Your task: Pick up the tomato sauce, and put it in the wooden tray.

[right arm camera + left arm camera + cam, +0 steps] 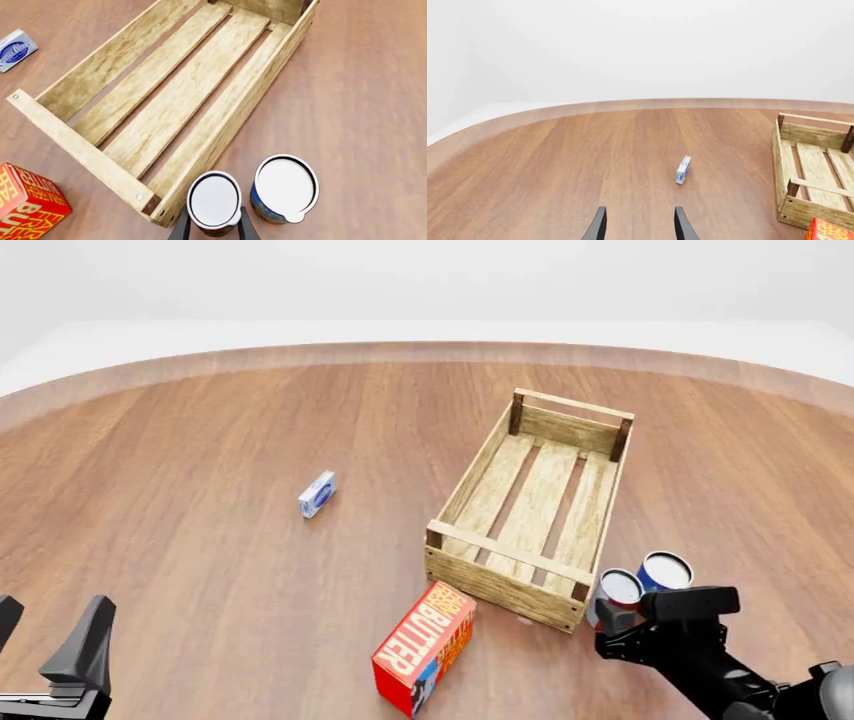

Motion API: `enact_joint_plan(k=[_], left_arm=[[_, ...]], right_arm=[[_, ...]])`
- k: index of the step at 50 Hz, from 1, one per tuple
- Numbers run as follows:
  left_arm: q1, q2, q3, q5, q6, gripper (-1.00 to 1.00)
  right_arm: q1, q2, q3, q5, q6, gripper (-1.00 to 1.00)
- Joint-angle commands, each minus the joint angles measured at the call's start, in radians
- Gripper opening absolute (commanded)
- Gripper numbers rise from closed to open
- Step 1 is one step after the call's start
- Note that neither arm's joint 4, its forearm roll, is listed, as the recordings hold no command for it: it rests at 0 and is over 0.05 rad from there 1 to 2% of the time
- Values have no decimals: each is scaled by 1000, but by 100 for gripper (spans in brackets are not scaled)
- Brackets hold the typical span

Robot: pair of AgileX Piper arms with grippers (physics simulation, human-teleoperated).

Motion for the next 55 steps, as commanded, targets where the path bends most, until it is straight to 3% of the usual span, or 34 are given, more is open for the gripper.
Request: enact_joint_plan(k=[1, 55], left_arm=[[0, 0, 0, 0, 0, 100], [0, 0, 0, 0, 0, 100]], right_arm=[[-3, 8, 3, 2, 12, -100], [-21, -319, -11, 273, -32, -100]])
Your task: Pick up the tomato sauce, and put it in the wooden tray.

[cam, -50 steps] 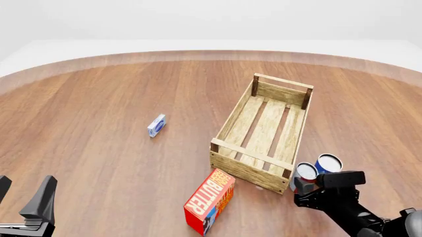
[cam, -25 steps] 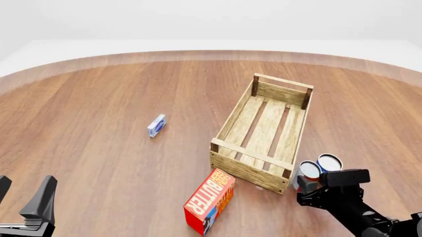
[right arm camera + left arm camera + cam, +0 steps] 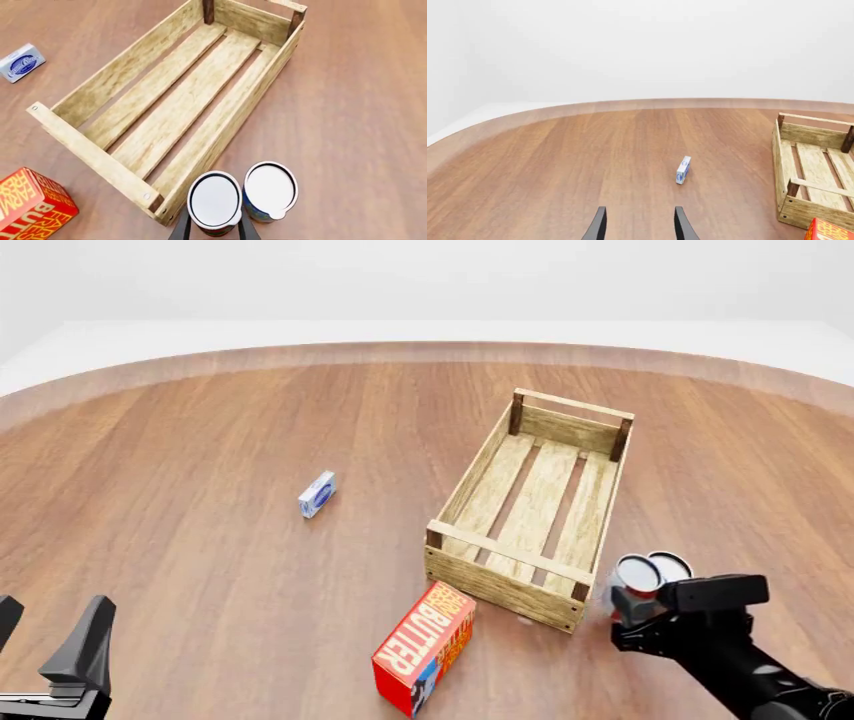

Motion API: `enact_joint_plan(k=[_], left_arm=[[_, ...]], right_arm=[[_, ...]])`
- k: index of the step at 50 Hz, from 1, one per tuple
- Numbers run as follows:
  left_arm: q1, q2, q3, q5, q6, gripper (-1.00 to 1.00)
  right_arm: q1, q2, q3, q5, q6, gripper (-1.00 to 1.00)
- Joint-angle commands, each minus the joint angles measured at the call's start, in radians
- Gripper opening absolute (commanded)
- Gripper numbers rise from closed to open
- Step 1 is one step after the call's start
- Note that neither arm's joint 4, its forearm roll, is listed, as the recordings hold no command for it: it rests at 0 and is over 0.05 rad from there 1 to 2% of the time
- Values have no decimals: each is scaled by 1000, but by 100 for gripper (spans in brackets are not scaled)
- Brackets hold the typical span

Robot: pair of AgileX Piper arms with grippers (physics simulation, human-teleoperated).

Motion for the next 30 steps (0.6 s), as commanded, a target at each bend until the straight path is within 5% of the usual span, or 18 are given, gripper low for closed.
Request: enact_joint_plan(k=[1, 30], left_arm=[[0, 0, 0, 0, 0, 100], [0, 0, 0, 0, 0, 100]], right_arm=[[-1, -59, -2, 40, 10, -100], [-9, -226, -42, 209, -20, -100]])
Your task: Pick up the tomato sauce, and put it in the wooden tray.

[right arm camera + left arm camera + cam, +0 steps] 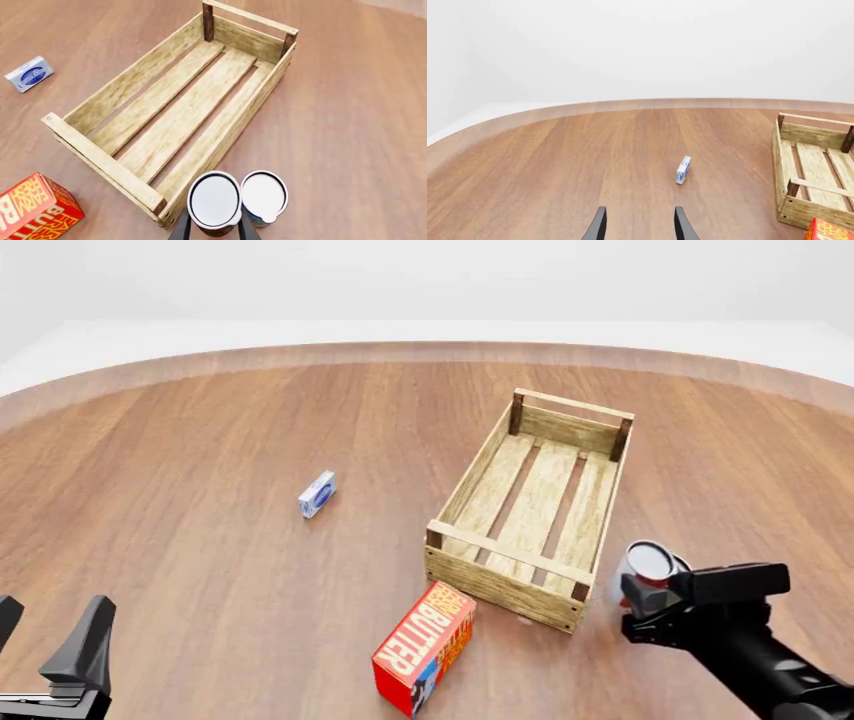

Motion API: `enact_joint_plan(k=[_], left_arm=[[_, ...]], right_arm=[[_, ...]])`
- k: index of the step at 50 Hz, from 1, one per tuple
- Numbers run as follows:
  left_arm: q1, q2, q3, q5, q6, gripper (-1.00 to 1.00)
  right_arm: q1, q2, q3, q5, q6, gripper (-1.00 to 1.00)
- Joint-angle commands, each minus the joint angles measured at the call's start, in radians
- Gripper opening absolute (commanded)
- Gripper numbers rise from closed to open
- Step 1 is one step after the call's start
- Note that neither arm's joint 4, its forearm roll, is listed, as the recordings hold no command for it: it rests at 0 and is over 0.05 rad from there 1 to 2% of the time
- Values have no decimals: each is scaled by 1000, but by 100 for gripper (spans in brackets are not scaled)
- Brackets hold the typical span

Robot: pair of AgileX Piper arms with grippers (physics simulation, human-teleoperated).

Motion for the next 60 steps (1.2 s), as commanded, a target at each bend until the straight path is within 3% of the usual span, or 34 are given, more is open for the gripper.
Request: enact_joint_plan(k=[1, 29, 60], left_arm=[[0, 0, 0, 0, 0, 100], [0, 0, 0, 0, 0, 100], [0, 0, 0, 0, 0, 100]], right_arm=[[-2, -70, -17, 68, 4, -100], [-8, -239, -67, 251, -21, -100], [15, -281, -135, 337, -29, -100]])
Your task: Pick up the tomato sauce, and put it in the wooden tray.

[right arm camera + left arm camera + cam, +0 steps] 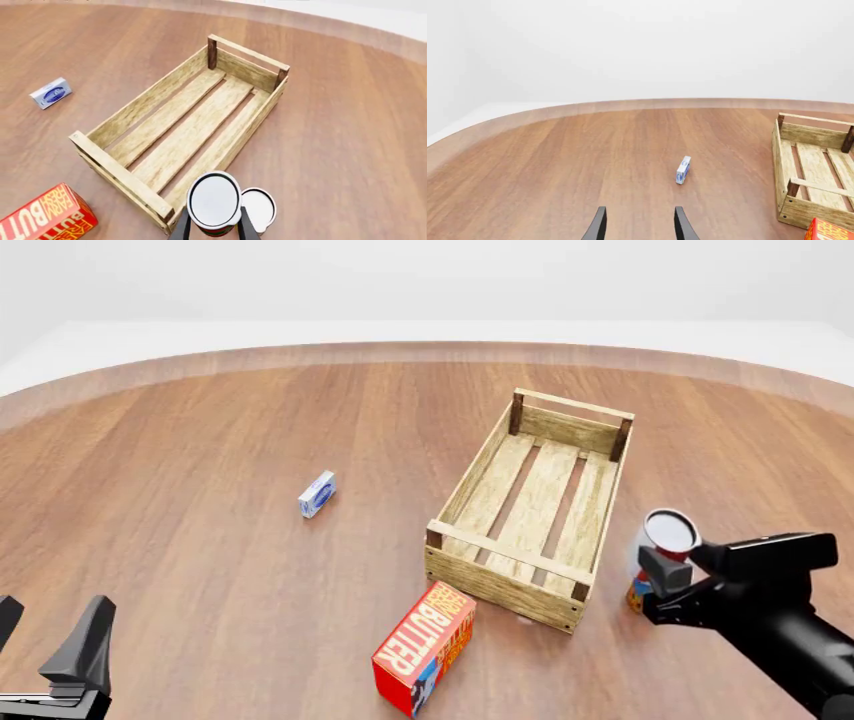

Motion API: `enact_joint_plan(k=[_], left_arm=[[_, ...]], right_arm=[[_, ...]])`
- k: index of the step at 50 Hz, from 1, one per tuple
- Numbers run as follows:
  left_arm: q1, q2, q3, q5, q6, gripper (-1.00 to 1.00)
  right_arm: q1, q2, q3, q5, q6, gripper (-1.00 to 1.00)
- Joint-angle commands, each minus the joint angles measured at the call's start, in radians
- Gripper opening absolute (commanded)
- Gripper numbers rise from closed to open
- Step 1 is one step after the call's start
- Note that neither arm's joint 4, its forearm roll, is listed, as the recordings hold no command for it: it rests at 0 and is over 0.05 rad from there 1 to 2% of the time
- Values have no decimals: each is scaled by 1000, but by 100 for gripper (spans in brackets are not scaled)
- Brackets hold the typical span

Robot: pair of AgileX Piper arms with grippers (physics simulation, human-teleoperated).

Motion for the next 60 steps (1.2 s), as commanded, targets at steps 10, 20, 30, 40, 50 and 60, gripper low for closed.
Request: enact_joint_plan(k=[10, 20, 30, 40, 50, 60], left_arm=[[0, 0, 0, 0, 0, 100], [0, 0, 0, 0, 0, 100], [0, 0, 0, 0, 0, 100], [0, 0, 0, 0, 0, 100], [0, 0, 0, 0, 0, 100], [0, 0, 0, 0, 0, 100]], right_arm=[[10, -3, -55, 37, 2, -100], [14, 21, -78, 31, -8, -100], [22, 65, -100, 5, -15, -100], [31, 107, -128, -14, -23, -100], [40, 150, -152, -42, -31, -100], [46, 194, -176, -60, -36, -100]])
